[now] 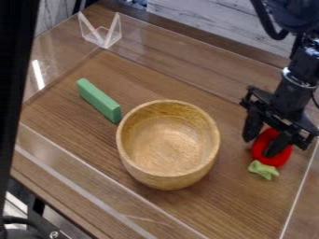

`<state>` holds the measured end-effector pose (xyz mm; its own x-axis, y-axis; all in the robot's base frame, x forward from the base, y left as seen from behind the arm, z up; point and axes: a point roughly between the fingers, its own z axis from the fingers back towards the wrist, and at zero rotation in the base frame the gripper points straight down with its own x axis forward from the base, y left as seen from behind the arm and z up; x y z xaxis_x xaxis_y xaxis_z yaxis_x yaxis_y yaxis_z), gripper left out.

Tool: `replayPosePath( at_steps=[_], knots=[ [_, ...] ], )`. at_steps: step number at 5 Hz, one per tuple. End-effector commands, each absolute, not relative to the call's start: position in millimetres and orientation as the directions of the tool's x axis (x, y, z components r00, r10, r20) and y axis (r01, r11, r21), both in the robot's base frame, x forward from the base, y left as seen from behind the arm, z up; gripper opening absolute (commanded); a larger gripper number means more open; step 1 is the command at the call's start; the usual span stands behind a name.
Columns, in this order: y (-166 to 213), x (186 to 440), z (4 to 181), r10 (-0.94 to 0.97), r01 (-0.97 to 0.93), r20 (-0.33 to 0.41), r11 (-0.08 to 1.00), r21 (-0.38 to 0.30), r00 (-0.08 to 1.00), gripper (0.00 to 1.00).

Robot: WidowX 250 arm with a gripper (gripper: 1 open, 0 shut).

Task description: Move the red object to the left side of the table

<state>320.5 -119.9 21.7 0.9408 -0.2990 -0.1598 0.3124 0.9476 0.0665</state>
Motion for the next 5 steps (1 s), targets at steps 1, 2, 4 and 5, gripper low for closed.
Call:
replayPosePath(
  at_steps=[1,2,4,5],
  knots=[
    [-120,326,16.3,-0.275,0.292,-0.162,0.952,0.090,0.948,1.00],
    [-120,331,13.4,-0.253,0.270,-0.160,0.957,0.102,0.954,1.00],
    [-131,324,9.3,-0.199,0.218,-0.157,0.969,0.119,0.967,1.00],
    [-131,324,8.3,-0.194,0.214,-0.155,0.969,0.125,0.969,1.00]
  ],
)
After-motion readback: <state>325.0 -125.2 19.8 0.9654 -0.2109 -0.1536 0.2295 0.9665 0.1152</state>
